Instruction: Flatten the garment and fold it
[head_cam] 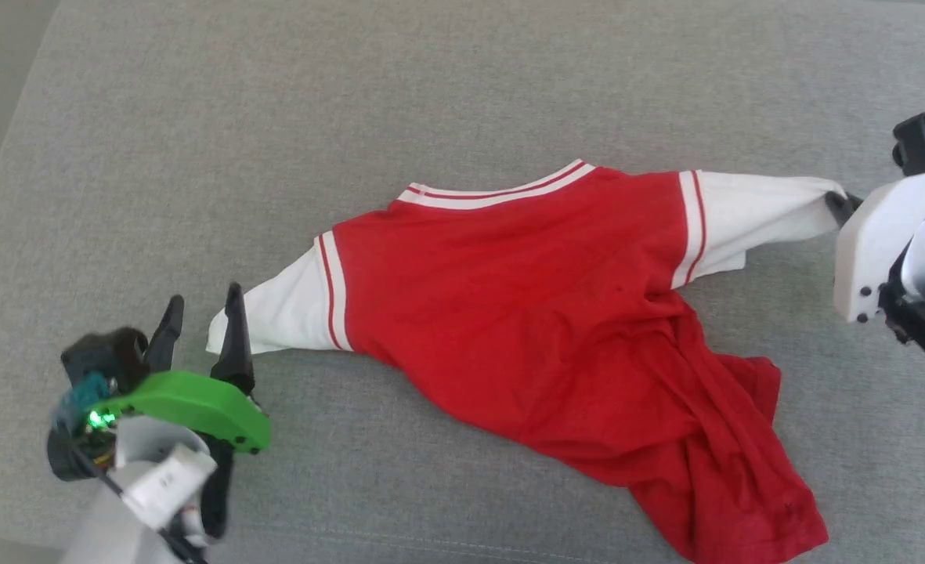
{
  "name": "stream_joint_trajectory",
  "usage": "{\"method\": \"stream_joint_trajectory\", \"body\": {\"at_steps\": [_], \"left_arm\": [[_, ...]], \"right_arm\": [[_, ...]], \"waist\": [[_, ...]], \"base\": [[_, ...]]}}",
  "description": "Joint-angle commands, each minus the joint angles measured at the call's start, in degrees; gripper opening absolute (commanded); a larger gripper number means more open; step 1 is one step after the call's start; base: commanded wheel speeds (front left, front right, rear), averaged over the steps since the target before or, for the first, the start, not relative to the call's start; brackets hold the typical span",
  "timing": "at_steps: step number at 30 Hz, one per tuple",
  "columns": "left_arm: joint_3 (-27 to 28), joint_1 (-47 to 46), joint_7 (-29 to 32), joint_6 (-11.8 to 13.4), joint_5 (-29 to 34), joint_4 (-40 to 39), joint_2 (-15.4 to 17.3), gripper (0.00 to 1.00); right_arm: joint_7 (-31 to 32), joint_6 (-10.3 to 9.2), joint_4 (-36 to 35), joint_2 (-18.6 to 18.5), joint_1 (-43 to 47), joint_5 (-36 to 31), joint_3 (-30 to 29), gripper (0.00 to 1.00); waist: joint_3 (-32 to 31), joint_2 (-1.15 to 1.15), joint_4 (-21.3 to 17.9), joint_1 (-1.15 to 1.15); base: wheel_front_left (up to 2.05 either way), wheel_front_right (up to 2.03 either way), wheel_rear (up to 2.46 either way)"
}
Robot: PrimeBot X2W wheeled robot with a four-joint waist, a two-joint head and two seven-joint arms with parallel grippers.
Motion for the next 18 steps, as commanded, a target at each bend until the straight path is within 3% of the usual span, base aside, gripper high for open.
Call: {"method": "stream_joint_trajectory", "body": {"at_steps": [1, 6, 10, 14, 18], "left_arm": [[-0.3, -0.5, 3.6, 0.1, 0.1, -0.5, 2.0, 1.00], [-2.1, -4.2, 23.5, 0.5, -2.2, -3.1, 8.6, 1.00], [-3.8, -7.6, 36.9, 1.6, -3.9, -4.8, 11.8, 1.00], [-5.4, -9.4, 44.6, 2.5, -4.7, -4.2, 12.9, 1.00], [-7.0, -9.3, 47.7, 2.8, -5.7, -2.1, 11.8, 1.00]], "right_arm": [[0.3, -0.10, -1.0, 0.6, 1.0, -0.5, -0.1, 0.00], [1.2, -0.10, -3.3, 1.4, 2.2, -0.6, -0.1, 0.00], [1.8, -0.10, -4.6, 1.5, 2.0, -0.4, 0.2, 0.00], [2.0, -0.10, -5.8, 1.6, 1.3, -0.3, 0.8, 0.00], [2.1, -0.10, -6.4, 1.5, 0.6, -0.1, 1.1, 0.00]], "waist": [[-0.2, 0.00, -0.4, 0.00], [0.7, 0.00, -0.4, 0.00], [2.0, 0.00, -0.4, 0.00], [3.5, 0.00, -0.9, 0.00], [4.6, 0.00, -1.4, 0.00]], "base": [[0.00, 0.00, 0.00], [0.00, 0.00, 0.00], [0.00, 0.00, 0.00], [0.00, 0.00, 0.00], [0.00, 0.00, 0.00]]}}
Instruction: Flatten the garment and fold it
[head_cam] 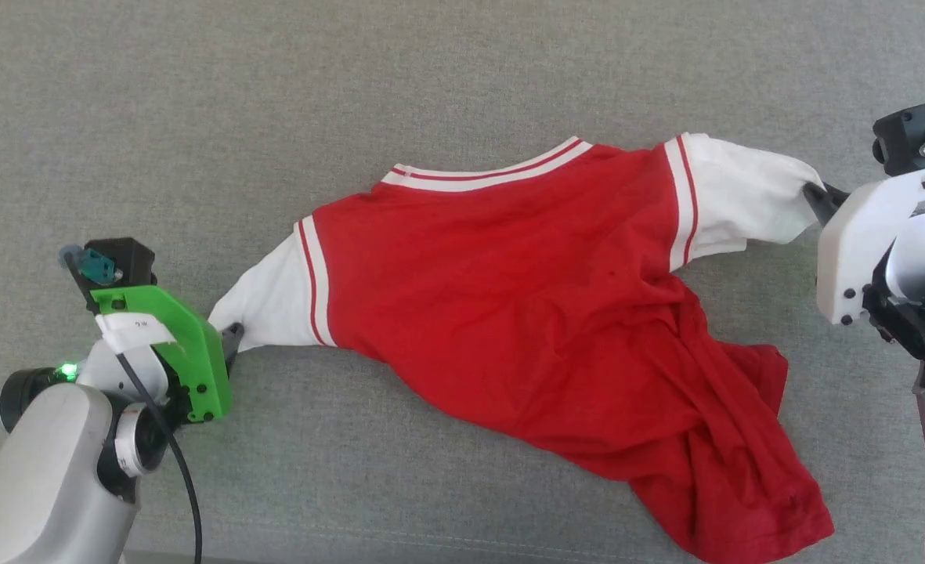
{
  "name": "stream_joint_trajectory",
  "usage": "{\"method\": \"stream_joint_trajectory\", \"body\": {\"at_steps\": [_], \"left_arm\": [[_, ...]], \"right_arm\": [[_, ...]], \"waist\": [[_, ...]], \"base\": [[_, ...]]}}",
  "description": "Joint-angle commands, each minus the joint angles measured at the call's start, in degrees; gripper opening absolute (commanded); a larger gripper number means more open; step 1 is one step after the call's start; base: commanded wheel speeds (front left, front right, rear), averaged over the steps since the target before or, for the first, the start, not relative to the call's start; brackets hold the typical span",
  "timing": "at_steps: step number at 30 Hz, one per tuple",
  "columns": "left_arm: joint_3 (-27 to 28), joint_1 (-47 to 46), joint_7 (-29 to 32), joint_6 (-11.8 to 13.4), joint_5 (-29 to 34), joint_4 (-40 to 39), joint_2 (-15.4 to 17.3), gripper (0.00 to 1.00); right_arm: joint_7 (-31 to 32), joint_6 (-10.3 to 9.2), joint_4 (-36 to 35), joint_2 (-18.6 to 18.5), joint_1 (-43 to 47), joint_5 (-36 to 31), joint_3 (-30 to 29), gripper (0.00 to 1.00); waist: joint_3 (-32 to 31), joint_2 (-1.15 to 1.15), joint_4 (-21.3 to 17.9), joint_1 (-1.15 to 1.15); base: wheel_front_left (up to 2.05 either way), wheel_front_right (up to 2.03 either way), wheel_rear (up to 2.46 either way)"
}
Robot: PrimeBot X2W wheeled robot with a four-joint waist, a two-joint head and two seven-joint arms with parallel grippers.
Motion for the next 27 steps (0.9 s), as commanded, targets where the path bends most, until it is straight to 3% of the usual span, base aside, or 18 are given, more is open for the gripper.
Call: {"method": "stream_joint_trajectory", "body": {"at_steps": [1, 3, 4, 5, 6, 15, 27], "left_arm": [[-0.9, -0.1, 1.0, 0.2, -0.9, 1.3, -0.9, 1.00], [-1.8, 0.5, 2.6, 0.2, -1.8, 2.4, -1.8, 1.00], [-2.0, 0.8, 3.2, 0.0, -2.8, 2.8, -2.6, 0.85], [-2.1, 0.9, 3.3, -0.2, -3.2, 3.0, -3.1, 0.20], [-2.3, 0.9, 3.4, -0.5, -3.6, 3.3, -3.4, 0.00], [0.1, -1.3, -1.8, -2.9, -5.0, 1.0, -4.2, 0.00], [5.1, -12.5, -10.7, -5.2, -3.7, -3.2, -3.7, 0.00]], "right_arm": [[0.1, -0.10, -0.3, 0.0, -0.8, 0.0, 0.0, 0.00], [-0.1, -0.10, -0.4, -0.1, -0.8, 0.0, 0.0, 0.00], [-0.1, -0.10, -0.4, -0.1, -0.8, 0.0, -0.1, 0.00], [-0.2, -0.10, -0.4, -0.2, -0.8, 0.0, -0.2, 0.00], [-0.2, -0.10, -0.4, -0.2, -0.8, 0.0, -0.3, 0.00], [-2.1, -0.10, 0.4, -0.1, -0.4, -0.6, -1.1, 0.00], [-6.5, -0.10, 0.7, -2.0, -3.7, 0.6, -1.4, 0.00]], "waist": [[0.8, 0.00, -0.4, 0.00], [1.1, 0.00, -0.5, 0.00], [1.2, 0.00, -0.5, 0.00], [1.3, 0.00, -0.5, 0.00], [1.4, 0.00, -0.5, 0.00], [-1.8, 0.00, 0.0, 0.00], [-13.0, 0.00, -0.9, 0.00]], "base": [[0.00, 0.00, 0.00], [0.00, 0.00, 0.00], [0.00, 0.00, 0.00], [0.00, 0.00, 0.00], [0.00, 0.00, 0.00], [0.00, 0.00, 0.00], [0.00, 0.00, 0.00]]}}
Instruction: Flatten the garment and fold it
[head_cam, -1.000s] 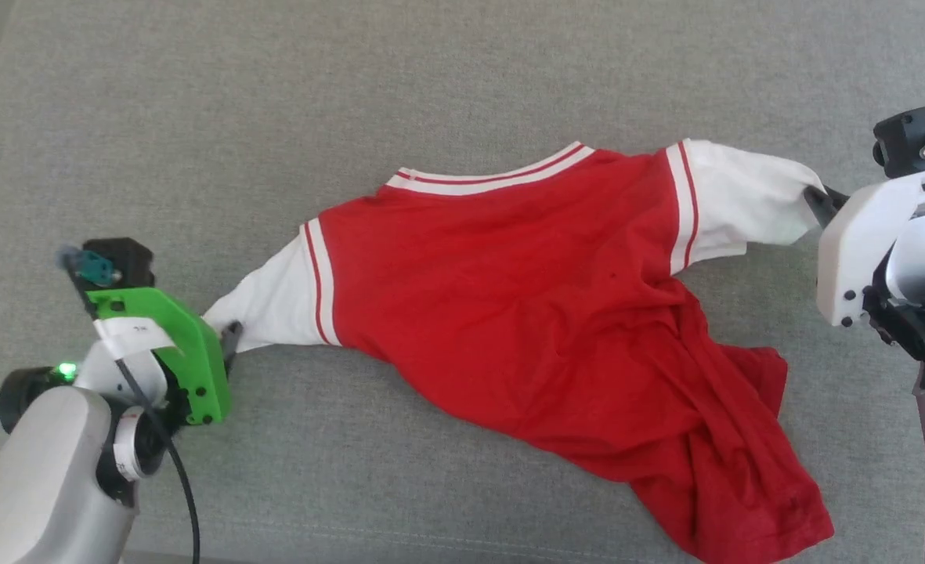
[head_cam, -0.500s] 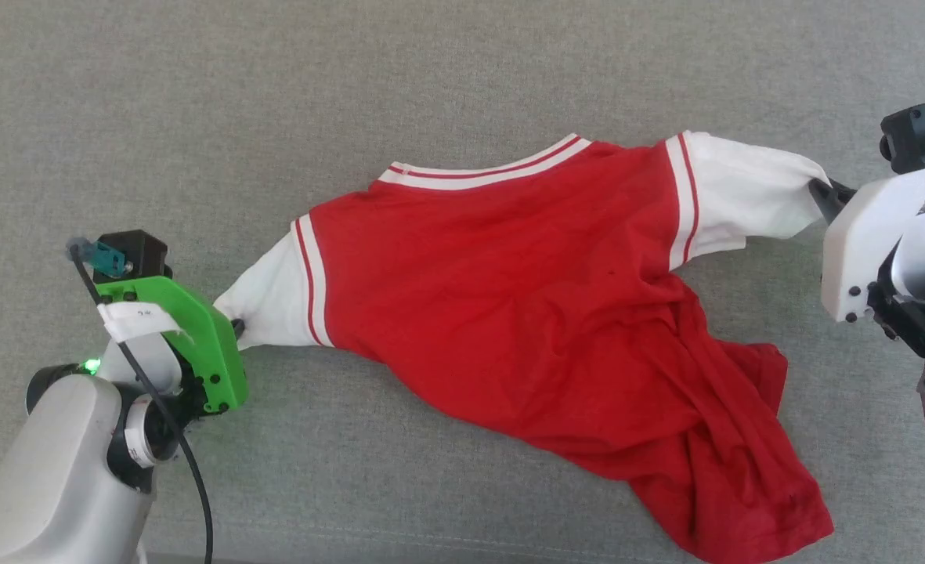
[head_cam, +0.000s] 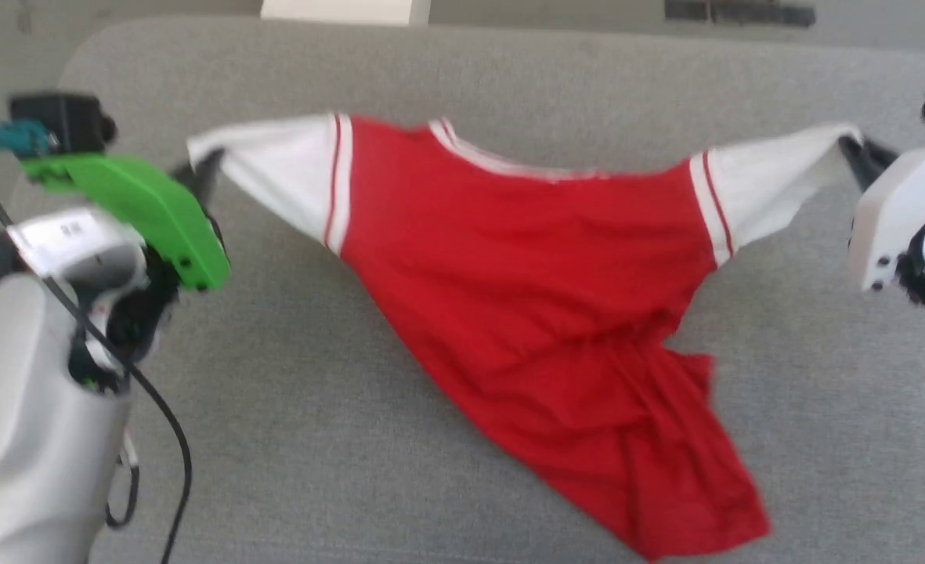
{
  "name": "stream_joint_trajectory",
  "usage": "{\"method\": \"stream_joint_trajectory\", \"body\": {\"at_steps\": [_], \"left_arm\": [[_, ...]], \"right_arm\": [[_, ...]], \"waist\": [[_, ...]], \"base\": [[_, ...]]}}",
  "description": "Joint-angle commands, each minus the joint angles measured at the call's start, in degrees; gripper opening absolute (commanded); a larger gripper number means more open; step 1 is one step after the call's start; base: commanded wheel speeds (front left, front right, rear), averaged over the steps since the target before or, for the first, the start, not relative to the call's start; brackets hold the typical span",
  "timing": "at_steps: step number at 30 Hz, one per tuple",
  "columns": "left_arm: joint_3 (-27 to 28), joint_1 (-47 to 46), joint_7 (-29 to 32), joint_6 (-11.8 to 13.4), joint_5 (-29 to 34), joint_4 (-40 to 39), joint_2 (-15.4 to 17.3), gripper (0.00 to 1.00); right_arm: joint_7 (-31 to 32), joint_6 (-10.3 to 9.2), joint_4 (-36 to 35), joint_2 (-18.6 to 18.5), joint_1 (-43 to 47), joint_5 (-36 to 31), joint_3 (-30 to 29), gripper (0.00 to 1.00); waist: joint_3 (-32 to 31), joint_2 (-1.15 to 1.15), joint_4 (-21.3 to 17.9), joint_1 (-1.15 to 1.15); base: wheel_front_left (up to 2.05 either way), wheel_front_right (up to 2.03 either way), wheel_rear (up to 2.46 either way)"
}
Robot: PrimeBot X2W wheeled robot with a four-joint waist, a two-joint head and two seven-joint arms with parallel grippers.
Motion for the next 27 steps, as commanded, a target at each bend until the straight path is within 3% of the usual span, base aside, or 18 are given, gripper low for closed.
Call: {"method": "stream_joint_trajectory", "body": {"at_steps": [1, 15, 21, 27], "left_arm": [[0.3, -2.4, -0.9, -0.3, 0.7, 0.2, 0.5, 0.00], [1.1, -19.1, -7.6, -0.9, 5.0, 4.5, -0.6, 0.00], [1.0, -22.5, -8.7, -0.8, 5.9, 5.9, -0.7, 0.00], [0.1, -27.1, -8.4, -0.9, 7.5, 9.0, -0.2, 0.00]], "right_arm": [[-0.5, -0.10, -0.3, -0.6, -2.0, 0.6, 0.3, 0.00], [-0.6, -0.10, -0.7, -3.8, -16.0, 6.0, 1.5, 0.00], [-0.2, -0.10, -0.7, -3.3, -18.6, 7.1, 1.2, 0.00], [0.6, -0.10, 1.1, -2.6, -23.0, 6.2, 1.3, 0.00]], "waist": [[-5.0, 0.00, -1.0, 0.00], [-12.6, 0.00, -2.9, 0.00], [-12.6, 0.00, -3.2, 0.00], [-8.7, 0.00, -3.5, 0.00]], "base": [[0.00, 0.00, 0.00], [0.00, 0.00, 0.00], [0.00, 0.00, 0.00], [0.00, 0.00, 0.00]]}}
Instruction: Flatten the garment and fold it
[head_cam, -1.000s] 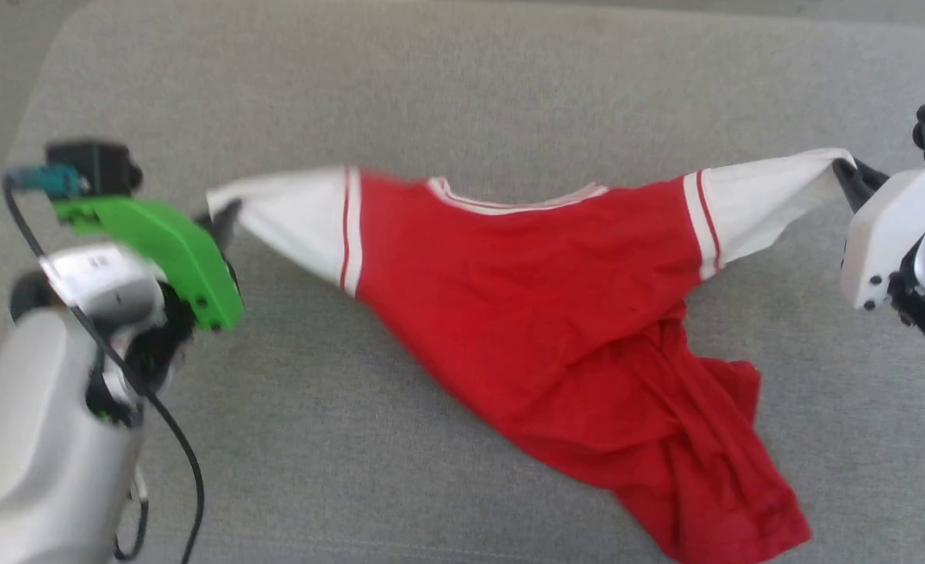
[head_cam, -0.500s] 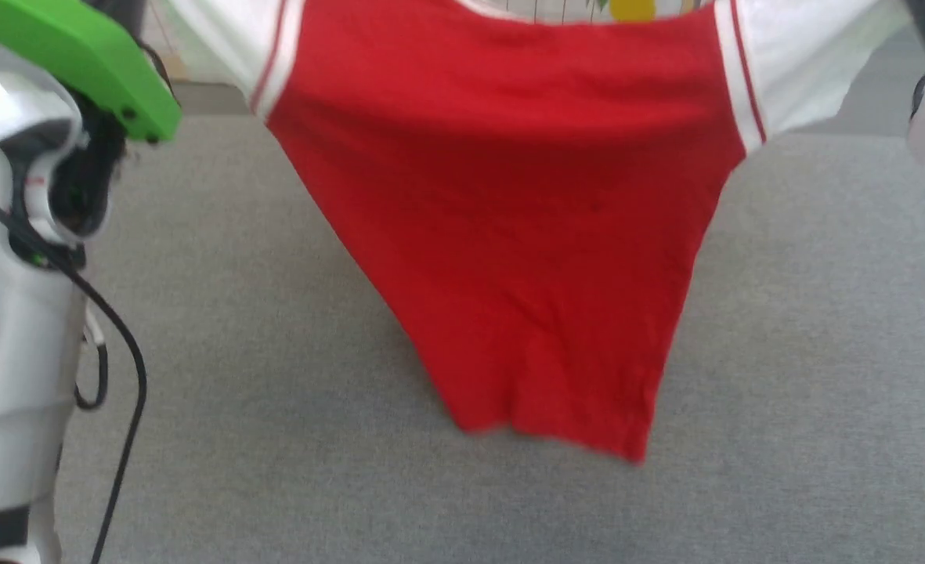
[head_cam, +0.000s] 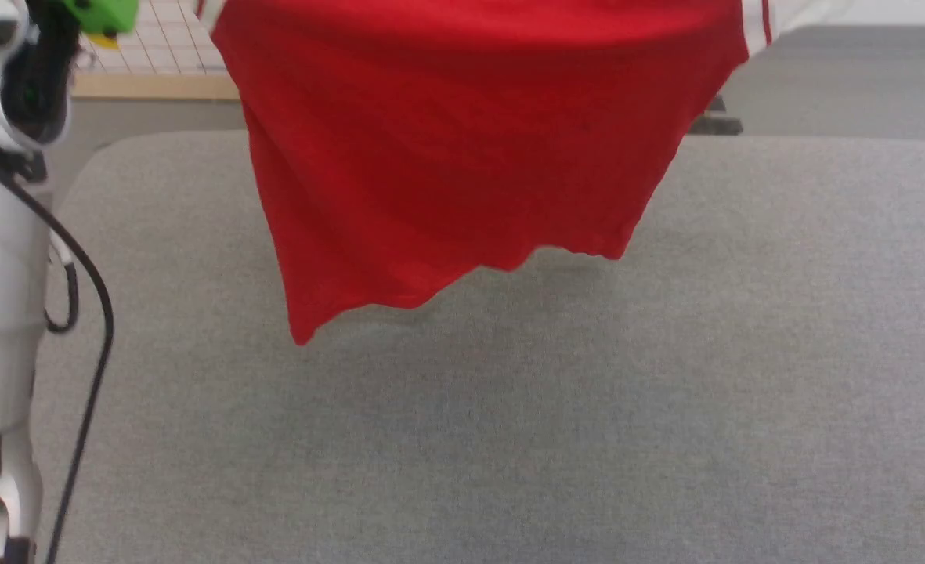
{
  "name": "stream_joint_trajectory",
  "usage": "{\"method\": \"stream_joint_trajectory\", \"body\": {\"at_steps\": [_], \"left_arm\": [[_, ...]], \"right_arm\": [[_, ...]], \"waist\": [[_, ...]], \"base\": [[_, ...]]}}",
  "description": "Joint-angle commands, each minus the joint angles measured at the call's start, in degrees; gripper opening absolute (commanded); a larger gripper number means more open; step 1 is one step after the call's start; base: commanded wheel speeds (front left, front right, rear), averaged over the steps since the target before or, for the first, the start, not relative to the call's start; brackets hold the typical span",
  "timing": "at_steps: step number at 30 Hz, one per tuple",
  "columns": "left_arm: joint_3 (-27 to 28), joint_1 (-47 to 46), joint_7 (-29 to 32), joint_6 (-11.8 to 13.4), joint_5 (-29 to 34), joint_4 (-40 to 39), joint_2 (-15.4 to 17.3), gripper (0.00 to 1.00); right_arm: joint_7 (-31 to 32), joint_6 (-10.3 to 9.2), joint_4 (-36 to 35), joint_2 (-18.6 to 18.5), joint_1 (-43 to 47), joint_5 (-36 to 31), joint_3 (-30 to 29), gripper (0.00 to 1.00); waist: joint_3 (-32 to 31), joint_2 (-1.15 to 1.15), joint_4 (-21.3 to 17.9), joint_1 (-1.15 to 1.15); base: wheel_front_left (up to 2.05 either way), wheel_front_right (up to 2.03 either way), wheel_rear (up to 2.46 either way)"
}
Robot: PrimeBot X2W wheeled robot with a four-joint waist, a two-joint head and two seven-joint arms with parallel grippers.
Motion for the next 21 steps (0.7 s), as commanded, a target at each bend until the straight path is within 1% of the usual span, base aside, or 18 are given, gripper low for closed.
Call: {"method": "stream_joint_trajectory", "body": {"at_steps": [1, 5, 12, 16, 21], "left_arm": [[-0.3, -2.5, 0.1, -0.3, 1.0, 1.1, 0.3, 0.00], [-1.5, -8.4, 0.2, -0.8, 2.8, 4.9, 0.7, 0.00], [-2.8, -21.0, -2.4, -1.1, 6.9, 11.9, 0.8, 0.00], [-3.4, -28.1, -5.7, -0.9, 9.4, 15.2, 0.5, 0.00], [-2.9, -35.2, -12.0, -1.4, 11.1, 19.0, 0.7, 0.00]], "right_arm": [[0.2, -0.10, 0.8, 0.3, -2.4, -0.9, 0.0, 0.00], [-0.1, -0.10, 4.2, 0.8, -8.7, -2.7, -0.5, 0.00], [-2.5, -0.10, 11.8, 2.7, -22.6, -7.5, -2.6, 0.00], [-5.7, -0.10, 15.8, 4.5, -30.8, -11.0, -5.2, 0.00], [-10.9, -0.10, 20.2, 6.1, -38.9, -14.8, -7.4, 0.00]], "waist": [[3.3, 0.00, -0.2, 0.00], [8.7, 0.00, -0.3, 0.00], [19.0, 0.00, -0.6, 0.00], [24.1, 0.00, -1.0, 0.00], [28.6, 0.00, -1.8, 0.00]], "base": [[0.00, 0.00, 0.00], [0.00, 0.00, 0.00], [0.00, 0.00, 0.00], [0.00, 0.00, 0.00], [0.00, 0.00, 0.00]]}}
